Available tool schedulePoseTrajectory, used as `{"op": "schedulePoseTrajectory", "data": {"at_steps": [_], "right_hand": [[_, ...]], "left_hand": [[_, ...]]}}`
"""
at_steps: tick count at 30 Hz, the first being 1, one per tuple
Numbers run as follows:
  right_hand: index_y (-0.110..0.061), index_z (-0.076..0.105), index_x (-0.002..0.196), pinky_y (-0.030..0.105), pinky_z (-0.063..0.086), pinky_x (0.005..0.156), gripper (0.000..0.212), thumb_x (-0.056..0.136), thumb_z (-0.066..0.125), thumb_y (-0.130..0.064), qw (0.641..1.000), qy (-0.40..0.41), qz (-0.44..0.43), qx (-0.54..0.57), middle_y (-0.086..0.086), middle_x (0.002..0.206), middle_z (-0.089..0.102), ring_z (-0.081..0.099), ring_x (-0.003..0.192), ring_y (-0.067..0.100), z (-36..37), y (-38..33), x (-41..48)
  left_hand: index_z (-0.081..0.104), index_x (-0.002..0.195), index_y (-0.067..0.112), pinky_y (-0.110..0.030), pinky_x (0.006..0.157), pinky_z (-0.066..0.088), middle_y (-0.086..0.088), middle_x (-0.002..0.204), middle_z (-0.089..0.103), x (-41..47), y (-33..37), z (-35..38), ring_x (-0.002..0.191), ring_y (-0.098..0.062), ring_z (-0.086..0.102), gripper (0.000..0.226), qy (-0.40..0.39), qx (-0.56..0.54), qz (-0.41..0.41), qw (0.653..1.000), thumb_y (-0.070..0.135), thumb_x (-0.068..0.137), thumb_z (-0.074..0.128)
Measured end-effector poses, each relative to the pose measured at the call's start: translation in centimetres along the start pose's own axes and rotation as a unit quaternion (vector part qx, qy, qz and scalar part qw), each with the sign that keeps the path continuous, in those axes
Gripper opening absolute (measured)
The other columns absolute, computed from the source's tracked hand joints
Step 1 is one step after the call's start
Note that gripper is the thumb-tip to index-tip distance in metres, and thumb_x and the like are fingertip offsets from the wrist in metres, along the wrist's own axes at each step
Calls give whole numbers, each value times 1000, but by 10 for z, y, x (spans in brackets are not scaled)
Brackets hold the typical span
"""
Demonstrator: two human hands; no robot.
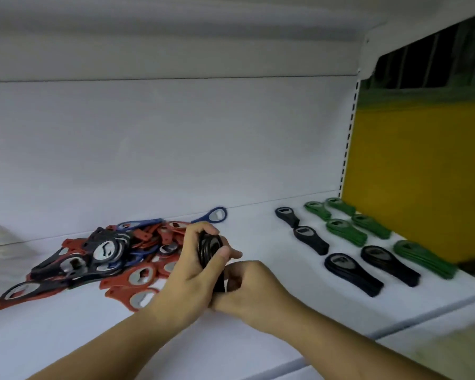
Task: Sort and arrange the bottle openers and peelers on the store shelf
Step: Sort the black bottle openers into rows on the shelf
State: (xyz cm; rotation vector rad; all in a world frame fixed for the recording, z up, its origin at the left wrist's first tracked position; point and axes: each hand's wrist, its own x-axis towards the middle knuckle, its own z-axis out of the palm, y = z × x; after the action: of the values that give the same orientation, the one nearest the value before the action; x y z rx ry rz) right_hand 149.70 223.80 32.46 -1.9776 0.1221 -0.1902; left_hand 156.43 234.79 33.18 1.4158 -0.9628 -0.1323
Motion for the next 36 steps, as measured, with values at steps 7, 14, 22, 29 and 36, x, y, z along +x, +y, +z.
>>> {"op": "schedulePoseTrajectory", "data": {"at_steps": [7,14,22,29,36], "right_hand": [[-24,61,56,29,38,59,14,67,67,-17,999,12,8,-41,-1,62,53,46,62,11,-57,19,-19],[-36,65,77,25,37,61,12,68,69,-42,994,10,13,-108,-10,62,55,45,60,3,-67,46,-23],[-14,67,79,35,41,62,48,56,67,-56,992,17,18,-124,12,69,59,48,65,11,-65,59,-16],[-35,67,53,33,24,58,26,73,80,-25,998,21,38,-53,-13,51,36,31,56,12,-70,53,-15],[-21,57,44,30,19,53,40,78,77,-17,997,-3,54,-62,-4,50,29,25,52,13,-77,43,-11]], "left_hand": [[34,122,36,-34,89,51,18,109,52,15,-20,35,105,-12,57,44,-173,69,70,980,35,83,54],[55,123,44,-29,91,52,10,115,61,20,-41,37,107,-16,64,51,-174,37,70,982,27,77,69],[64,110,38,-29,88,54,-5,105,69,19,-45,37,102,-20,68,48,-151,-18,28,988,25,66,77],[66,96,29,-28,74,55,-1,110,67,23,-42,37,97,-26,69,44,-84,-161,-39,983,-2,66,69],[56,108,21,-29,77,55,3,110,65,22,-44,38,101,-26,67,44,-65,-193,-37,978,-1,71,66]]}}
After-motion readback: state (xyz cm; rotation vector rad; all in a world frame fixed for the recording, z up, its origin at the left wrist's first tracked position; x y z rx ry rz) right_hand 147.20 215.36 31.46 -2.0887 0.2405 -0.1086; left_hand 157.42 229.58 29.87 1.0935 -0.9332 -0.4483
